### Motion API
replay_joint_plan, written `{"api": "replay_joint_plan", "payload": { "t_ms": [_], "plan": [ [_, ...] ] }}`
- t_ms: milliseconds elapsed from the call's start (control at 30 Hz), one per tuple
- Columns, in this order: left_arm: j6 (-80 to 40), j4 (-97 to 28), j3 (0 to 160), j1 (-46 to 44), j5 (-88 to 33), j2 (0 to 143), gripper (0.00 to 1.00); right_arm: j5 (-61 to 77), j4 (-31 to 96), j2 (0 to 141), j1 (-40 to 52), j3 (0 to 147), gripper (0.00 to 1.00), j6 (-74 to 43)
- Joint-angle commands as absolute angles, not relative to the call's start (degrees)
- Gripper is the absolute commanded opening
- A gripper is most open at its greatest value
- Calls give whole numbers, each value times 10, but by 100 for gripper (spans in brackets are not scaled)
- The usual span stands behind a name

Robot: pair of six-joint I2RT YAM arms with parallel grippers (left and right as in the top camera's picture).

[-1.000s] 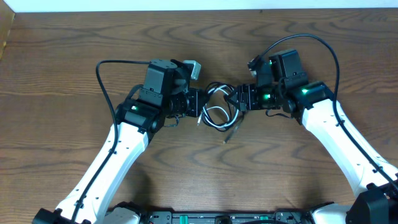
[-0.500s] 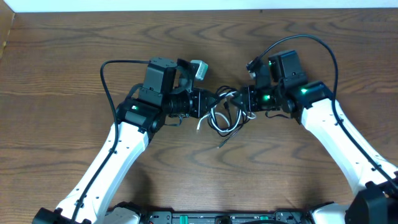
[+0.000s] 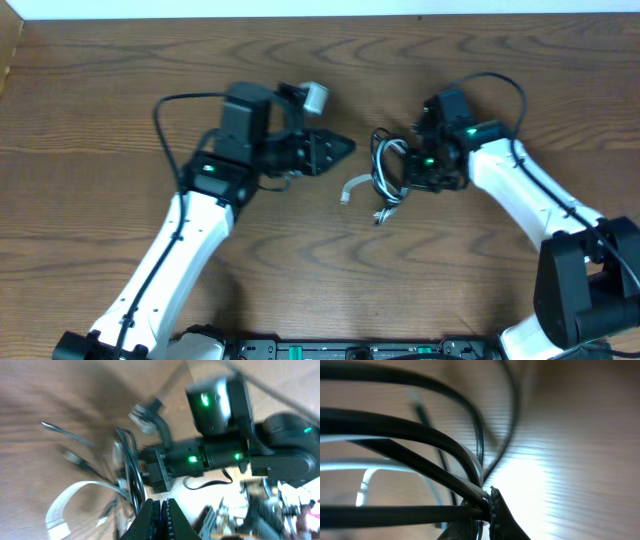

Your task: Untangle cables

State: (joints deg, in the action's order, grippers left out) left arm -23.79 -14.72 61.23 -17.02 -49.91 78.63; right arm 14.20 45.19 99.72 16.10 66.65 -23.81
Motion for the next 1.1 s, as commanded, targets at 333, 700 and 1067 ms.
{"api": "replay_joint_plan", "payload": {
  "t_ms": [333,700,1067],
  "plan": [
    [-194,-234,621,-103,-469,790,7,238,468,1000,99,664,1,-131],
    [-214,-179,616,-200,-502,877,17,306,459,1000,102,664,1,-121],
    [-241,-145,616,-235,-499,930,23,306,458,1000,102,664,1,-121]
  ]
}}
